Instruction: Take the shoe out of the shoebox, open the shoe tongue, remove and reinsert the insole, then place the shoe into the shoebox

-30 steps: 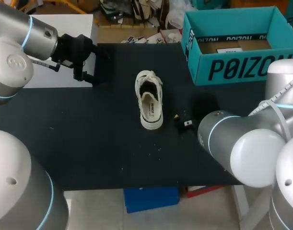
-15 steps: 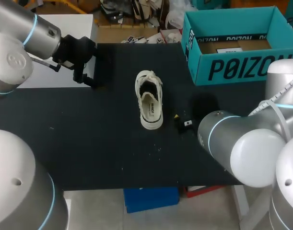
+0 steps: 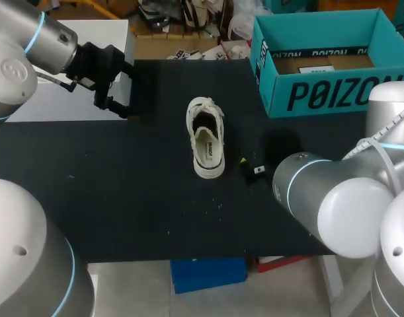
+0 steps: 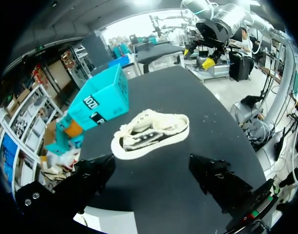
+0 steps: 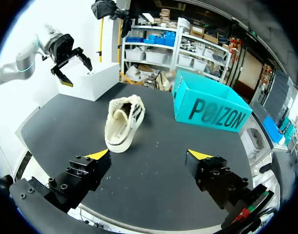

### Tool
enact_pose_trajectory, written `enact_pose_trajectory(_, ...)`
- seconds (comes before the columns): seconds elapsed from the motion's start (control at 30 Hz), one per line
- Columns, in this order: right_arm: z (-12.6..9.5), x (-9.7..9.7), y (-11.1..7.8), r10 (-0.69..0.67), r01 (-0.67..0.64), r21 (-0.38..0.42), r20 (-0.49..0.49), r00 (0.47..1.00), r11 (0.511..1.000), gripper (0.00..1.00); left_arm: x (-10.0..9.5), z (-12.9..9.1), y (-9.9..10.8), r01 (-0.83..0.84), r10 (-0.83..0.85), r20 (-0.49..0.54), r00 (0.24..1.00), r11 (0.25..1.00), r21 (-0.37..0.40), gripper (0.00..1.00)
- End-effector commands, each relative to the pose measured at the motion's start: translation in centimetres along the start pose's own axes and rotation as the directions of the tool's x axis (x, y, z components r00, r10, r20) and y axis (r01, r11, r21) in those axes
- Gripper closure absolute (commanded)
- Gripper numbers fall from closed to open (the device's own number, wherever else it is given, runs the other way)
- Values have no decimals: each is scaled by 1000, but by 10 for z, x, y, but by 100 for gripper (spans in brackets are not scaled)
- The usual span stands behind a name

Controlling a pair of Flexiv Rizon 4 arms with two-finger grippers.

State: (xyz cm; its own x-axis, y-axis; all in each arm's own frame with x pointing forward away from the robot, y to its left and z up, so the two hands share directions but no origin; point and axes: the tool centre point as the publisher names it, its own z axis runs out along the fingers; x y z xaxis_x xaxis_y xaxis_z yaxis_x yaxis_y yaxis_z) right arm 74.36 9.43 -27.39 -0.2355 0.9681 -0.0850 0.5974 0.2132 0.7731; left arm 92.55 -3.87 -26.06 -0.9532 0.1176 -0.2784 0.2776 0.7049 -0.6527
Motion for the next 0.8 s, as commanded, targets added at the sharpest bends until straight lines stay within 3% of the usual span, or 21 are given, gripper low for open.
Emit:
enact_pose_trajectory(0.03,0,2,-1,2,-2,-2,3,1000,1000,0,0,0,0,-1,1,0,1000,1000,-2,0)
enact_pose_trajectory(0.53,0,2,-1,2,-2,-2,3,1000,1000,0,0,0,0,-1,1,0,1000,1000,-2,0)
enact_pose_trajectory(0.57,-2,6,11,-25,25,-6,7,1000,1000,0,0,0,0,-1,1,0,1000,1000,-2,0)
enact_pose_trajectory(0.73,13,22,45,-50,30,218,85,995,975,0,0,0,0,-1,1,0,1000,1000,-2,0)
enact_pose_trajectory(0.8,16,23,50,-55,33,236,90,994,971,0,0,0,0,-1,1,0,1000,1000,-2,0)
